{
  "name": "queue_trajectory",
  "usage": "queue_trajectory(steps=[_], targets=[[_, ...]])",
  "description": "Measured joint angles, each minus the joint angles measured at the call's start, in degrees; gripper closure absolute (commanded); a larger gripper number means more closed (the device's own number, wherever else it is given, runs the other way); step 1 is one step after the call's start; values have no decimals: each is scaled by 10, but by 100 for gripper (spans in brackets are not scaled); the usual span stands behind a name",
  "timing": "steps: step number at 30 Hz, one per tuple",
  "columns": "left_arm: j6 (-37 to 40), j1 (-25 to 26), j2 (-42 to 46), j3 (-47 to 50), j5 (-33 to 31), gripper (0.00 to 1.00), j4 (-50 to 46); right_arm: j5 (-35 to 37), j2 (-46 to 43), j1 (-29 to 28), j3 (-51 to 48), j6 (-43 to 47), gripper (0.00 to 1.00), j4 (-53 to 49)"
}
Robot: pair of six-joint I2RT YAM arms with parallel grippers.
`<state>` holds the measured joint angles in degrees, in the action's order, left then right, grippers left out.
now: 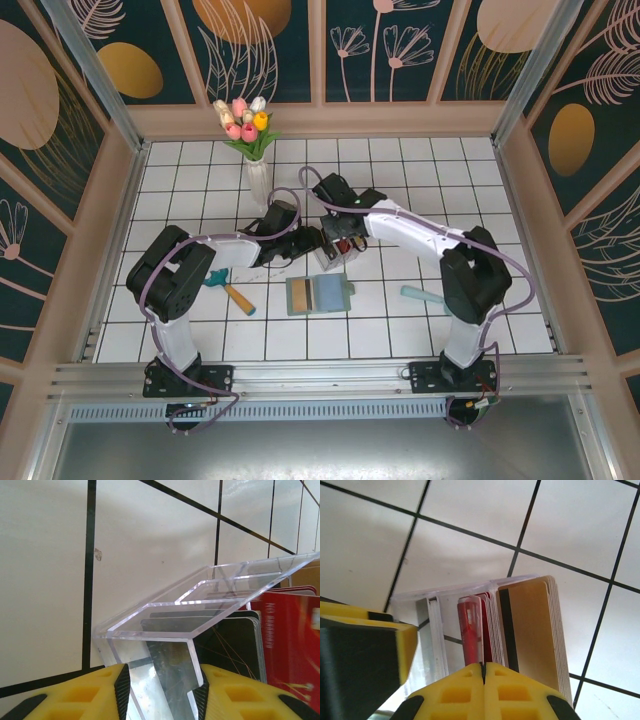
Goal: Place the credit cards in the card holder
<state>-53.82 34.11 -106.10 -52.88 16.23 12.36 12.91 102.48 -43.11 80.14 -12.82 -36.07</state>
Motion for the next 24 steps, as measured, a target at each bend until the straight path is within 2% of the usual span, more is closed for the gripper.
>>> queue_trajectory(steps=[8, 15, 19, 24], targets=[[4, -1, 49, 17, 0, 42, -12, -74, -99, 26, -45, -38, 100, 35], [-11, -5, 177, 68, 3, 27, 15, -177, -198, 61, -125, -93, 100, 108], [-45, -25, 242, 118, 48, 25, 96, -263, -263, 93, -190, -140, 100, 175], [-89, -31, 240, 123, 126, 27, 195, -352, -310, 112, -239, -197, 100, 257]])
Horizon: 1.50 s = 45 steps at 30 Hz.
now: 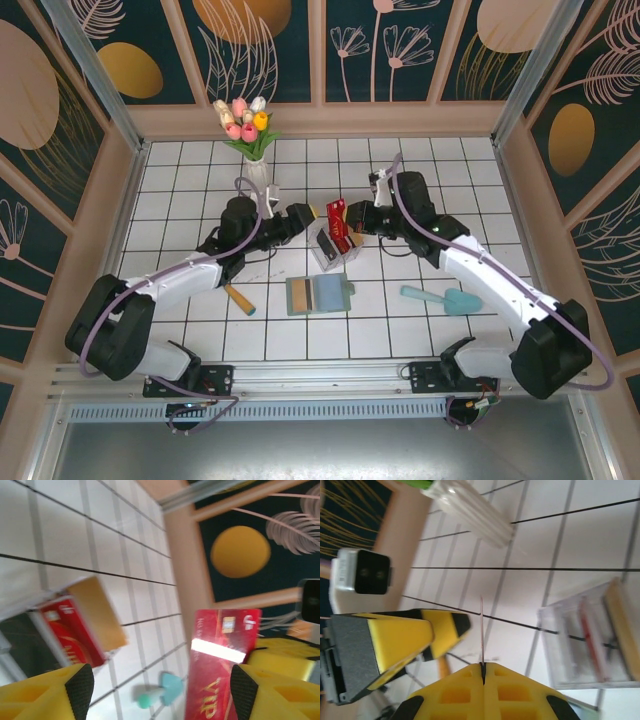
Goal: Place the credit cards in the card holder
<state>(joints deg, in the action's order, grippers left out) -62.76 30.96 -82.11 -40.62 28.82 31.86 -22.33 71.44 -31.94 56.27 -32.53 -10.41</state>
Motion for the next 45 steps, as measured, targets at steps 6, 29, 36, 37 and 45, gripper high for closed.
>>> queue_trajectory(steps=[6, 29, 36, 37, 45], targets=[[-50, 0, -15, 3, 73, 48, 106, -76, -16, 4, -40, -58, 100, 82], [-106, -1, 26, 79, 111, 100, 172, -75, -30, 26, -114, -112, 71, 122], [-115, -1, 108, 168, 64, 100, 109, -28, -50, -24, -196, -125, 51, 106], [-119, -1, 112, 176, 61, 100, 103, -28, -54, -31, -205, -130, 48, 111], [-126, -1, 115, 181, 59, 100, 85, -43, -51, -59, -210, -163, 42, 199]])
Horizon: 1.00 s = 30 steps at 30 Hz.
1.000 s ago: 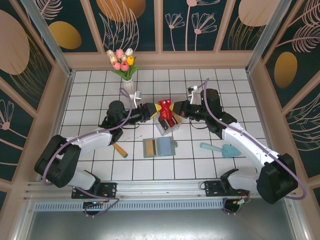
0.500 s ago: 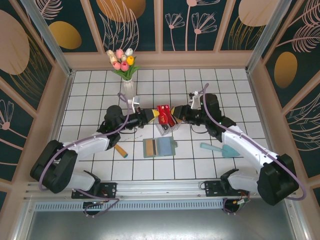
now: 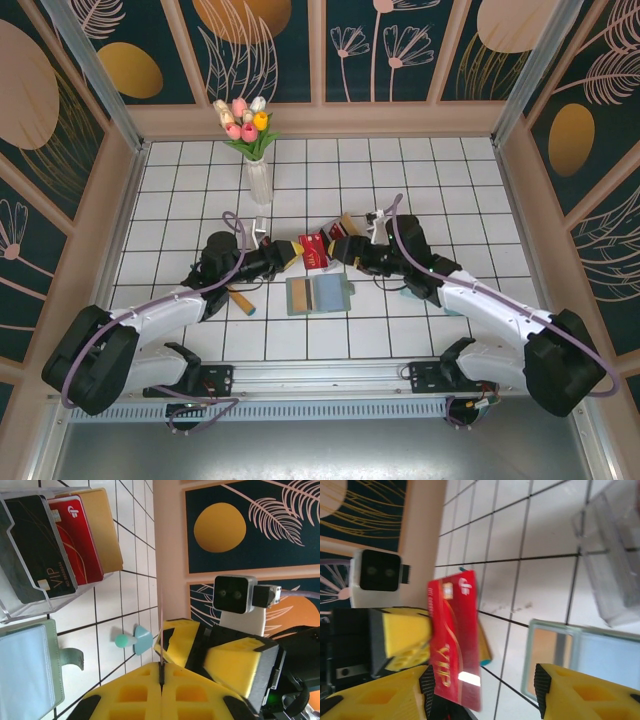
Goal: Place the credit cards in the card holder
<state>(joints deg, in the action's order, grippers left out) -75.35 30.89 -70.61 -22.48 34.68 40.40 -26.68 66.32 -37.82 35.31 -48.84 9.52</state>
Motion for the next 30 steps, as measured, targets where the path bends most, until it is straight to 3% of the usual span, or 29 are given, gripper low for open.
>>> queue_trajectory(steps=[4, 6, 7, 9, 10, 12, 17, 25, 30], targets=[[-15, 0, -8, 0, 17, 100, 28, -21, 44, -3, 14, -13, 46, 36], [-23, 0, -12, 0, 26, 100, 45, -34, 61, -4, 17, -18, 58, 51], [-27, 0, -14, 0, 30, 100, 55, -41, 69, -5, 18, -21, 70, 58], [-34, 0, -20, 0, 38, 99, 71, -53, 76, -5, 20, -26, 81, 70], [-39, 0, -23, 0, 39, 94, 78, -55, 77, -5, 23, -25, 85, 72], [-49, -5, -31, 0, 39, 82, 92, -58, 75, 0, 25, -25, 87, 78], [-86, -5, -57, 0, 58, 72, 161, -76, 71, 1, 30, -24, 87, 100], [-106, -5, -66, 0, 75, 86, 198, -79, 64, 3, 37, -21, 88, 95], [-107, -4, -66, 0, 82, 87, 199, -79, 47, 10, 37, -14, 91, 78]])
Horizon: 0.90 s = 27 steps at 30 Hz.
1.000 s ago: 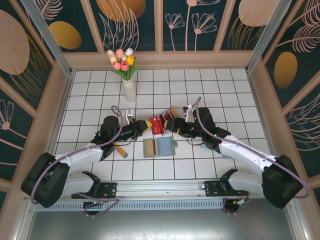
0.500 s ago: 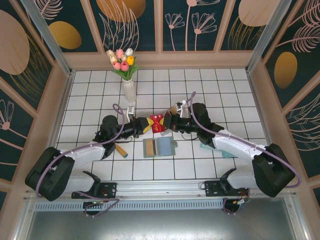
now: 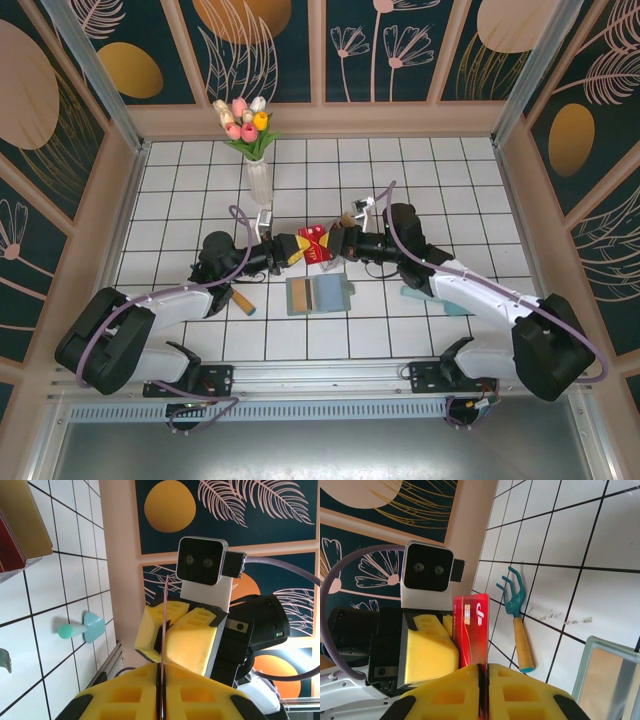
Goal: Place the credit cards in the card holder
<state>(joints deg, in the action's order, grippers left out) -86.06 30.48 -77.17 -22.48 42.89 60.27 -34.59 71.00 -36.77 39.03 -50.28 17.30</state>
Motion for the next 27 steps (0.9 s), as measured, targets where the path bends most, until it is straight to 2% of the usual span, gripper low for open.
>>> queue_trajectory(steps=[22, 27], targets=[[0, 2, 0, 0, 9, 88, 8, 12, -23, 13, 0, 4, 89, -39], [1, 2, 0, 0, 8, 83, 8, 11, -24, 18, -6, 2, 90, -30]])
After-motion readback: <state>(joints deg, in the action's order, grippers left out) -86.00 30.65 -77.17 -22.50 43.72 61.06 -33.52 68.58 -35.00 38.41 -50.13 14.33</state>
